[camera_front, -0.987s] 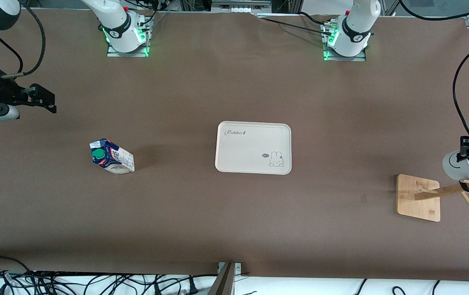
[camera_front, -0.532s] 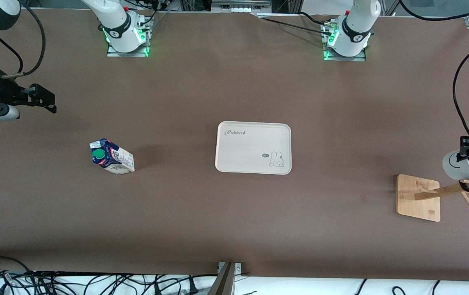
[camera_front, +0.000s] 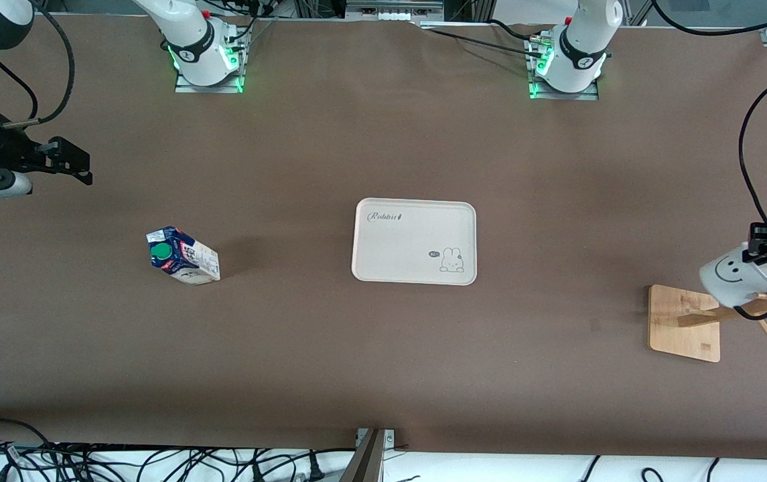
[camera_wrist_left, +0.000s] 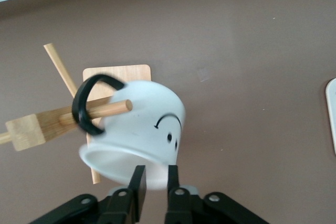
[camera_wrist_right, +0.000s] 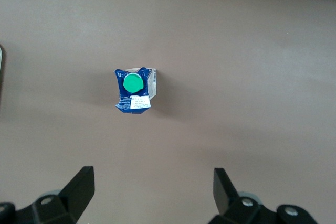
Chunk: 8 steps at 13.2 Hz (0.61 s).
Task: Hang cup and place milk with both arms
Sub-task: 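Hook the mug handle onto a peg of the wooden stand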
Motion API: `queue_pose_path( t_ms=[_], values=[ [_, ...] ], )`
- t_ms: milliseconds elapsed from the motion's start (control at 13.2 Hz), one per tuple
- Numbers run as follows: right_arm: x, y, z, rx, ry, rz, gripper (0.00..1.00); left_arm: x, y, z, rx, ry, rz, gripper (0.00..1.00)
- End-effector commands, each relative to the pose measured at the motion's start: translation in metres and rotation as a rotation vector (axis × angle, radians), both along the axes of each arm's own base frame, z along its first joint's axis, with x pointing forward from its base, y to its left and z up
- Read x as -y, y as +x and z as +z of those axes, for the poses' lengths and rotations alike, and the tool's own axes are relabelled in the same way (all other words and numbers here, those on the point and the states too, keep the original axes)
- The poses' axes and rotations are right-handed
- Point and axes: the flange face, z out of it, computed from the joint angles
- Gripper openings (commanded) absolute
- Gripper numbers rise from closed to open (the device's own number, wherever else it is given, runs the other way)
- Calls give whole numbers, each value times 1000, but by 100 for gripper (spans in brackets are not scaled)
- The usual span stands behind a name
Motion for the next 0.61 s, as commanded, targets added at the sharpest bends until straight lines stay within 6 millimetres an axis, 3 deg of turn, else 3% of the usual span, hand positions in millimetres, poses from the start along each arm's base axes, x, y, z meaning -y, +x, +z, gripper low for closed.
queue_pose_path(
  t_ms=[0, 304, 532],
  values=[
    [1, 1, 3, -4, -3, -6, 100, -12, -3, 1, 9, -52, 12, 100],
    [1, 1, 3, -4, -1, -6, 100, 10, 0, 6, 12, -71, 37, 100],
    [1, 1, 3, -4, -1, -7, 100, 57, 4, 2, -8, -88, 86, 100]
  ],
)
